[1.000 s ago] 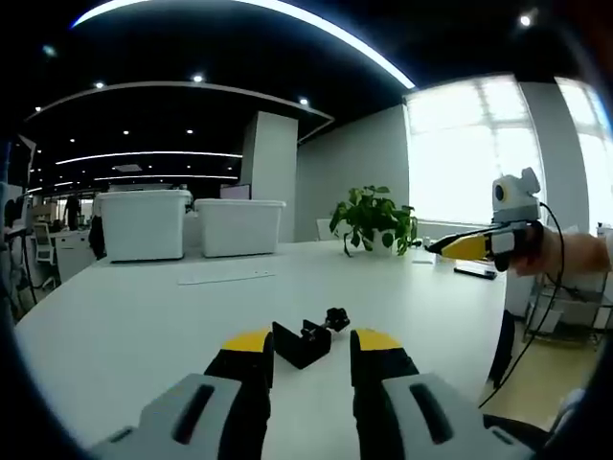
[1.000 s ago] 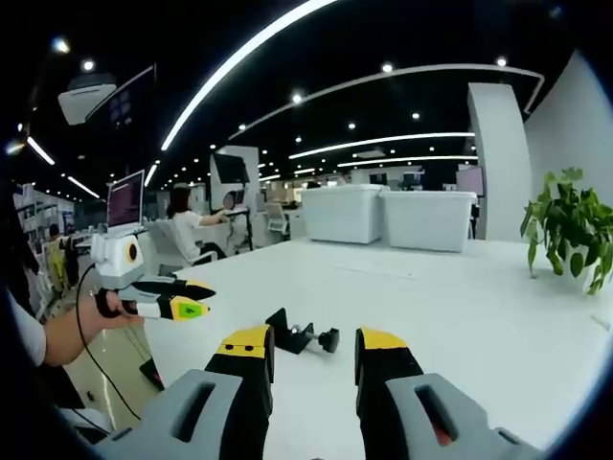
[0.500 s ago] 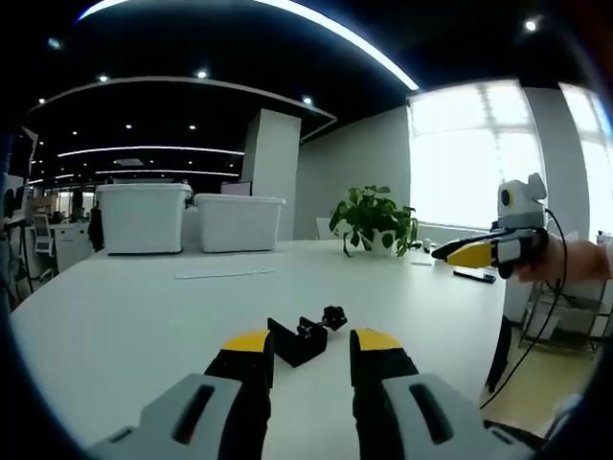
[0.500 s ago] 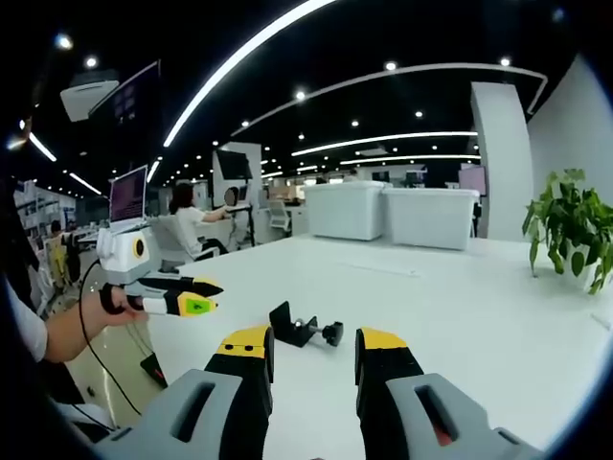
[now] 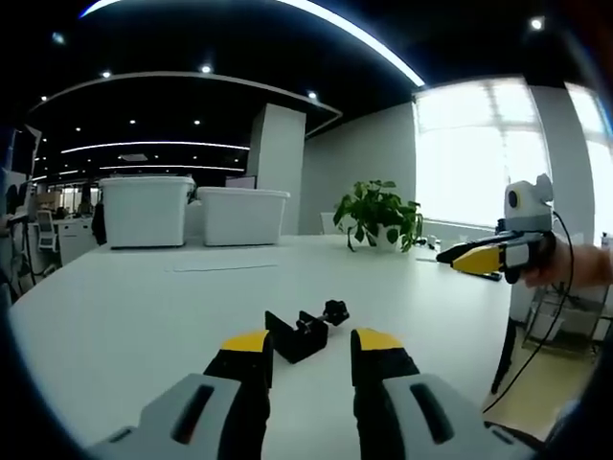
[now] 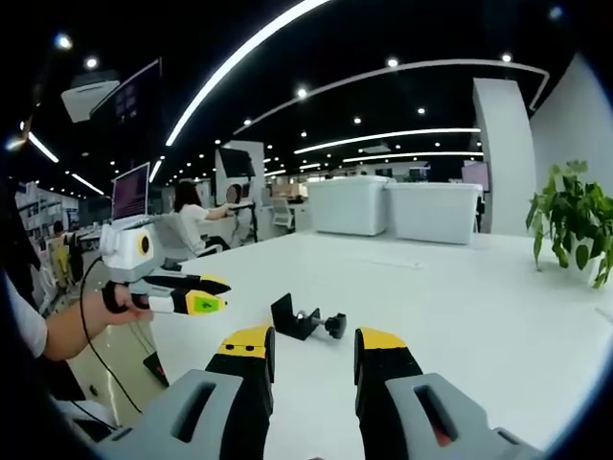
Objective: Clamp the fixed fixture on the desktop, loosen the retaining clip, secure it to the edge of the desk, and tighten the retaining clip.
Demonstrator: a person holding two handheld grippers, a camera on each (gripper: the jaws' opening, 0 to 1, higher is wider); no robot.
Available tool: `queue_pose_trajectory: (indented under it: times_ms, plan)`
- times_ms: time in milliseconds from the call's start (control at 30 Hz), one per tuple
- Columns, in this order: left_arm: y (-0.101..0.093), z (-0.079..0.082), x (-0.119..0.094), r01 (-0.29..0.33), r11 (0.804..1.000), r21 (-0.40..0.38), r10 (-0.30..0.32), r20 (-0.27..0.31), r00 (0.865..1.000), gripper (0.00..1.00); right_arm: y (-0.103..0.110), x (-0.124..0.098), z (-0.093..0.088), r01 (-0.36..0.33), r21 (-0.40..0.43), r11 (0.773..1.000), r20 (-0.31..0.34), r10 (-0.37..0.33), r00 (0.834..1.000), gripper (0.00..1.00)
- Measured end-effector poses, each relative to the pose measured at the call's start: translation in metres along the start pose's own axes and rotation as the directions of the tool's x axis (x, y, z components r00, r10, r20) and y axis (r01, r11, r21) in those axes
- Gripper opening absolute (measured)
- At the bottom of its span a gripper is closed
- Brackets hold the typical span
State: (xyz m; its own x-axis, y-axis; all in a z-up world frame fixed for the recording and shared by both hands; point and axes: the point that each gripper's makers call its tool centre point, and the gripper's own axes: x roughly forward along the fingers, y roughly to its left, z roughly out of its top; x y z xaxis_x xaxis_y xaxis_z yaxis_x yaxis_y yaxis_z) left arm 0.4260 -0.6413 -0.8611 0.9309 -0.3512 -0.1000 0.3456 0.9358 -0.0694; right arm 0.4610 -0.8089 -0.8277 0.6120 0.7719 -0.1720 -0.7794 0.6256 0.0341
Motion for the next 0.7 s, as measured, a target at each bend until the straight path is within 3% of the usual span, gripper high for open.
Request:
queue_pose_trajectory:
  times_ms: [433,700]
  plan:
    - [-0.002,-0.018,0.023,-0.011,0.999,-0.033,0.011,-0.01,1.0,0.33,-0.008,-0.006,0.0,0.0,0.015,1.0,0.041,0.0,0.999,0.31]
    - [0.016,-0.026,0.034,-0.092,0.995,-0.046,0.092,-0.002,0.996,0.33,-0.012,-0.005,-0.005,0.003,0.006,1.0,0.037,-0.004,0.999,0.31]
